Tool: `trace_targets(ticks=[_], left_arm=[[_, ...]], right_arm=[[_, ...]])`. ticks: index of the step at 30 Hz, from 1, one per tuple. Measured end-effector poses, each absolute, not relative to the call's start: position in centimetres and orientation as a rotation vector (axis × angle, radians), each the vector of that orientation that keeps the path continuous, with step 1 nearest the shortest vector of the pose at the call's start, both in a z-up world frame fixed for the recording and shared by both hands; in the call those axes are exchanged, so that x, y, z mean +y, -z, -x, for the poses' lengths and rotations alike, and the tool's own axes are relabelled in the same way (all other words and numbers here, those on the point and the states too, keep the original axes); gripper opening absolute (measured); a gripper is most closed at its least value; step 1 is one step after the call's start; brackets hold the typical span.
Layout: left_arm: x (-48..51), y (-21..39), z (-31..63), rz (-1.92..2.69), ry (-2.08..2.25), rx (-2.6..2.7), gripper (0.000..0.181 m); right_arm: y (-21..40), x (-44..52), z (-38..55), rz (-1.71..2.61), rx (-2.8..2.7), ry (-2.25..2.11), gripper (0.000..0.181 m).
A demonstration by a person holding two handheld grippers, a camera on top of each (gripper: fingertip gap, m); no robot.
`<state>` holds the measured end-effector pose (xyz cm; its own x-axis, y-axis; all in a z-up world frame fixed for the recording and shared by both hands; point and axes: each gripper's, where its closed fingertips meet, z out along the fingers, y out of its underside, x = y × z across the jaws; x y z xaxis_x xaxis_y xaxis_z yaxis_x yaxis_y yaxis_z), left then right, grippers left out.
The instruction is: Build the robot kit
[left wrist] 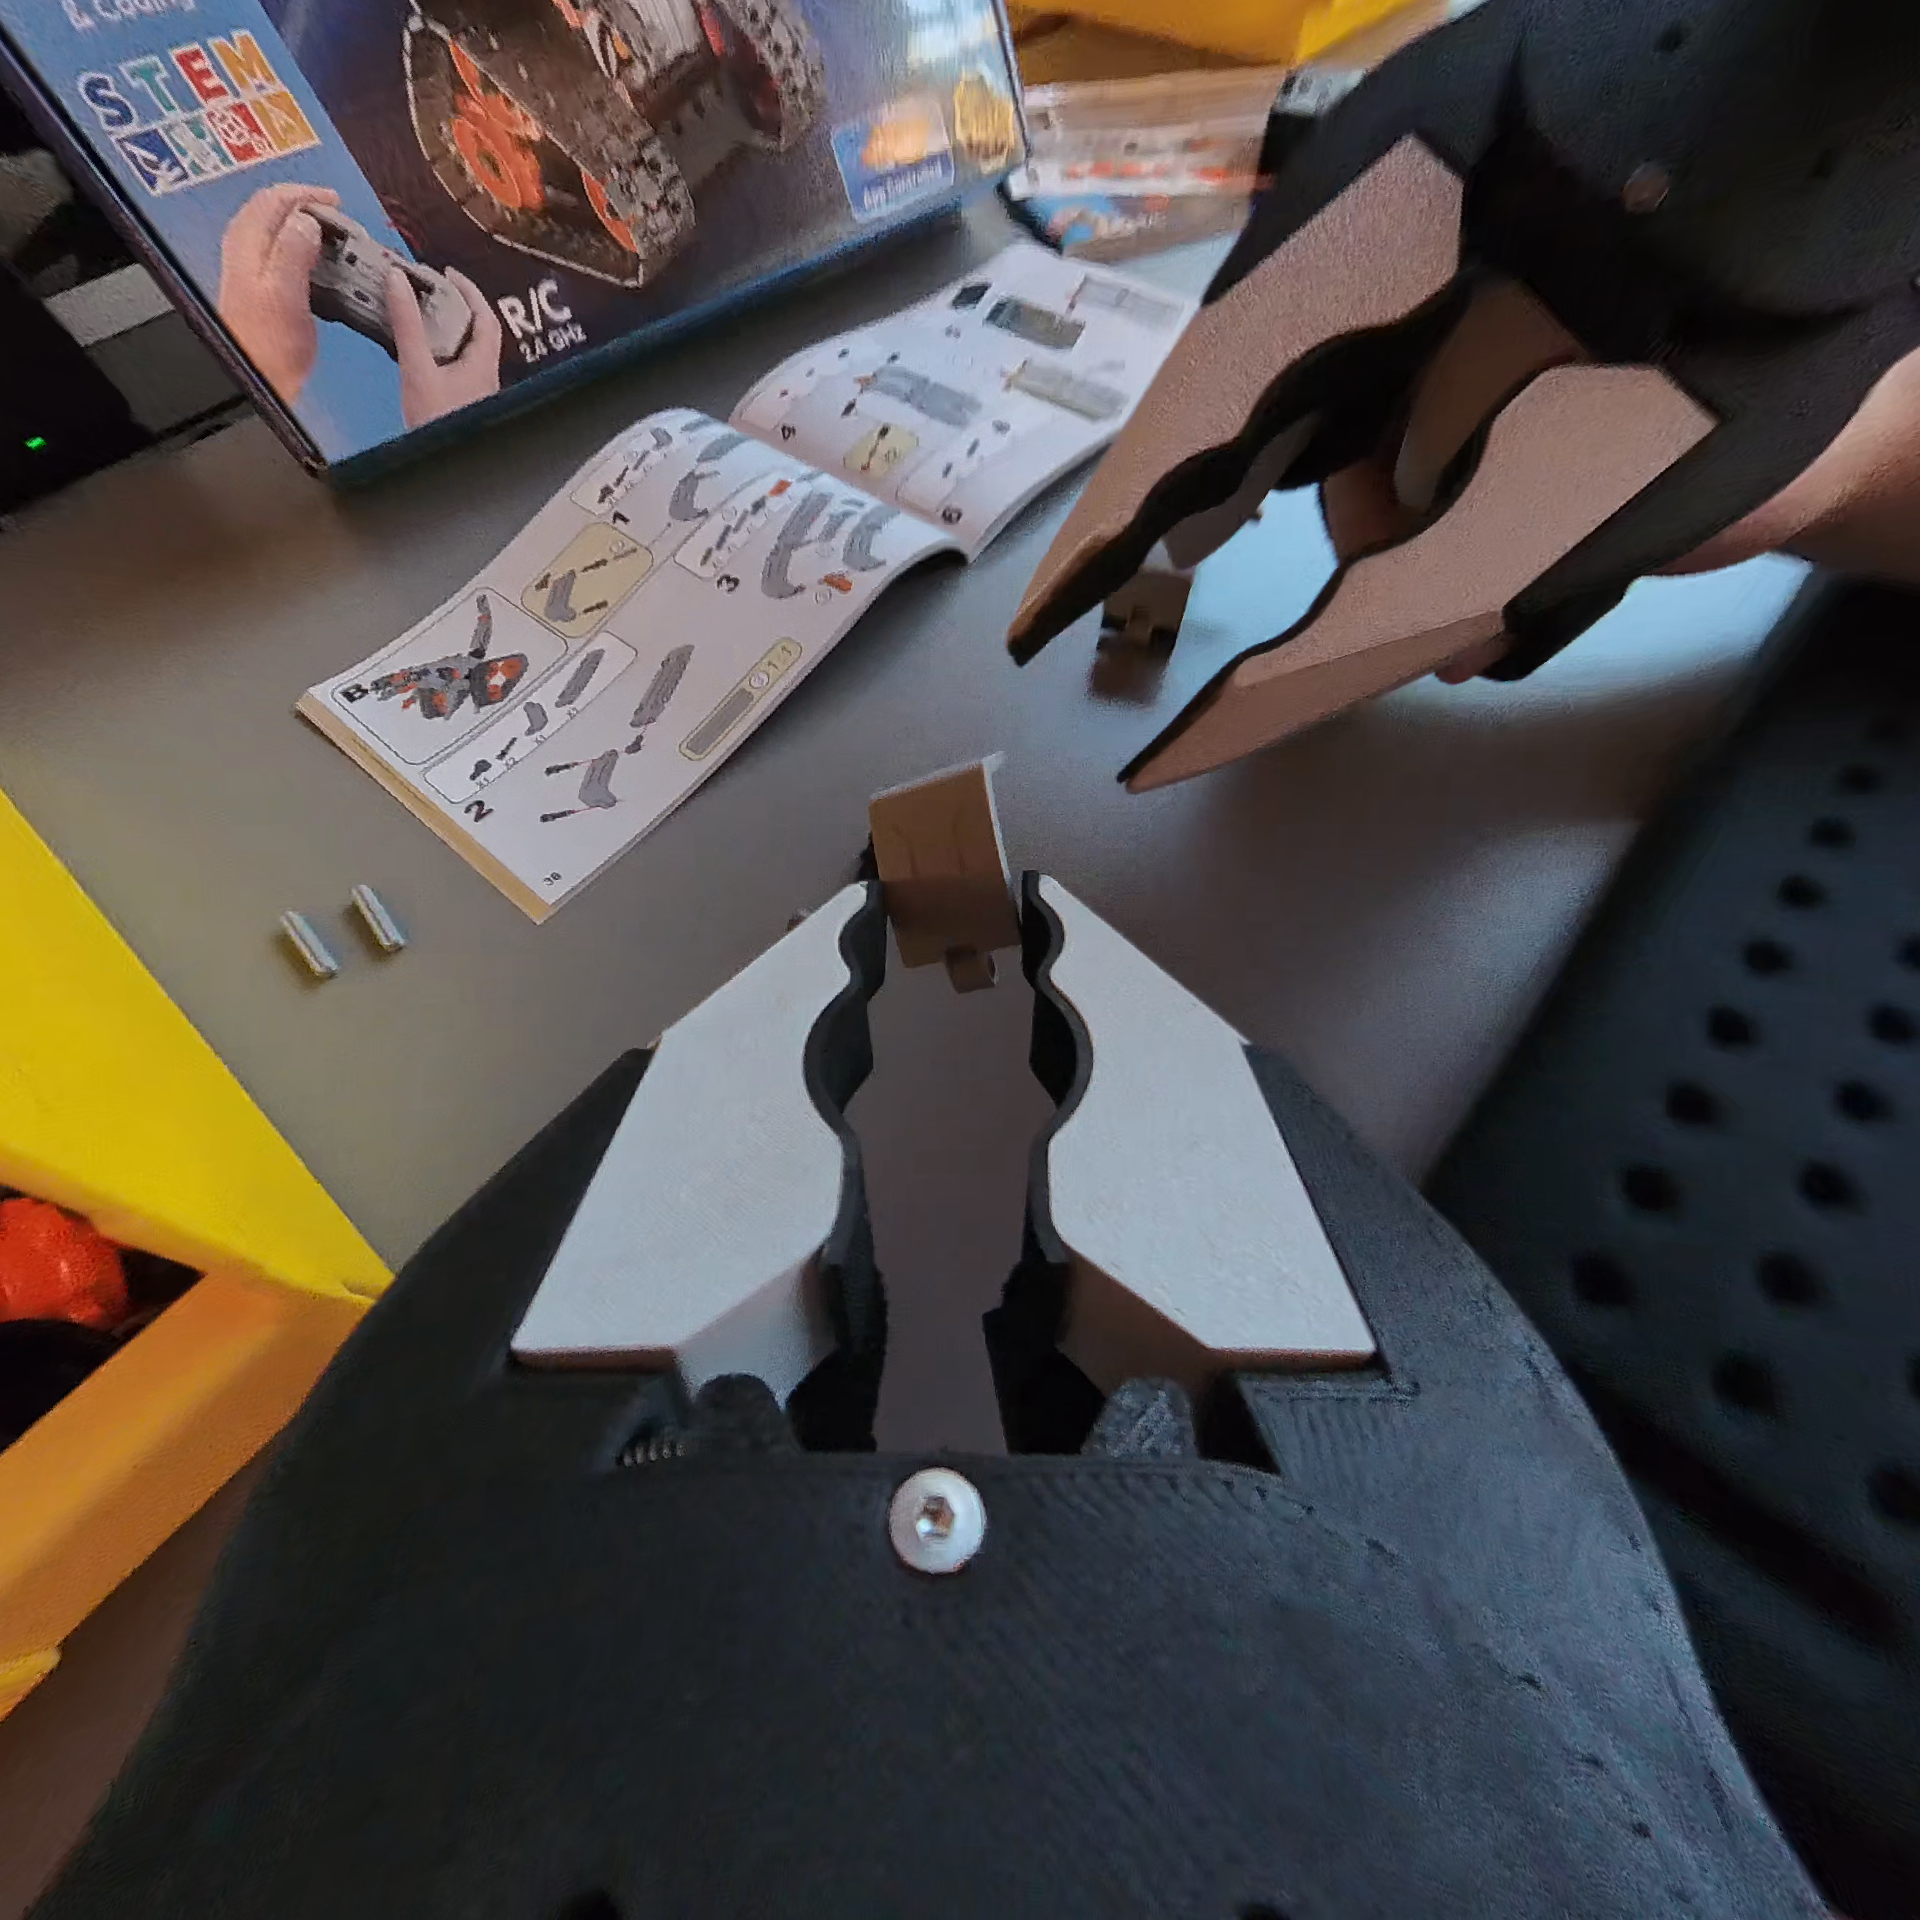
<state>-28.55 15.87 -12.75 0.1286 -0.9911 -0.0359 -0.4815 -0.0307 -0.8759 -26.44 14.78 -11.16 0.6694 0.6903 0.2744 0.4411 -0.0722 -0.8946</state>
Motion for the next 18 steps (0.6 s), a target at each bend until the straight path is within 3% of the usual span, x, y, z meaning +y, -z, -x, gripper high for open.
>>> trace_targets(ticks=[9,18], left_arm=[[14.8,14.0,27.3,1.652,0.726,1.547,0.025],[13.4,15.3,27.7,1.527,0.527,1.807,0.025]], right_arm=[[13.0,15.5,26.1,1.772,-1.006,0.089,0.026],[14.3,13.7,27.4,1.742,-1.187,-0.039,0.034]])
